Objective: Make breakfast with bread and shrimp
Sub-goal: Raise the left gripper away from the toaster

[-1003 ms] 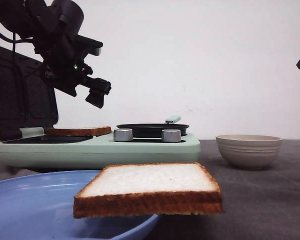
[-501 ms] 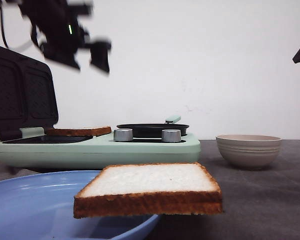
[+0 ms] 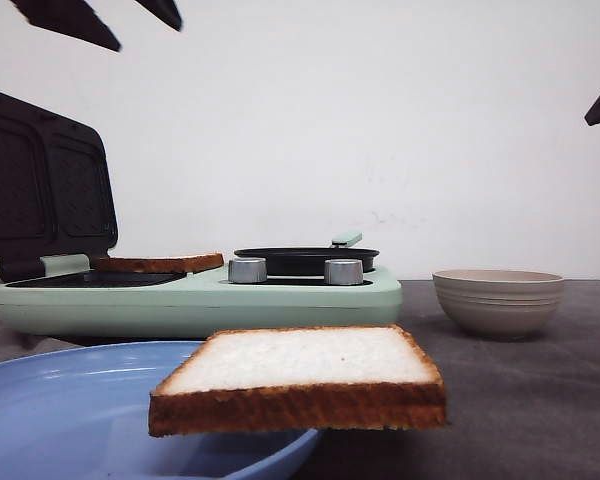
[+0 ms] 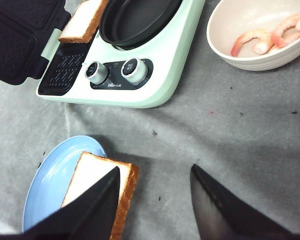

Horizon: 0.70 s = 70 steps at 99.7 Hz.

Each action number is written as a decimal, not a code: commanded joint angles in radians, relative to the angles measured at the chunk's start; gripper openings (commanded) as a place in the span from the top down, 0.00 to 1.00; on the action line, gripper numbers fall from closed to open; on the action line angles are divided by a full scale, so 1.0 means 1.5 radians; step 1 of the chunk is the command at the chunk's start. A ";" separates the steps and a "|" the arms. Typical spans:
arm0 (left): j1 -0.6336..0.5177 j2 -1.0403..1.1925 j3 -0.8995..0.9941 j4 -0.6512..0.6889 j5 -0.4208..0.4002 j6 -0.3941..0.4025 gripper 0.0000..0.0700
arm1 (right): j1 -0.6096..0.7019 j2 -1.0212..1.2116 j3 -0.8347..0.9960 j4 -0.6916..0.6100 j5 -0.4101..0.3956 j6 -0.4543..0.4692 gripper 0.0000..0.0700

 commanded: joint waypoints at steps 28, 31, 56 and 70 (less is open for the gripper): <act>0.023 -0.166 -0.201 0.095 0.047 -0.076 0.28 | 0.003 0.019 0.009 -0.047 -0.041 -0.005 0.61; 0.024 -0.186 -0.230 0.111 0.047 -0.086 0.28 | 0.003 0.025 0.009 -0.048 -0.048 -0.005 0.61; 0.027 -0.347 -0.369 0.125 0.047 -0.114 0.28 | 0.019 0.101 0.007 -0.043 -0.110 -0.014 0.61; 0.027 -0.407 -0.382 0.083 0.046 -0.116 0.28 | 0.054 0.152 -0.023 0.001 -0.135 -0.014 0.61</act>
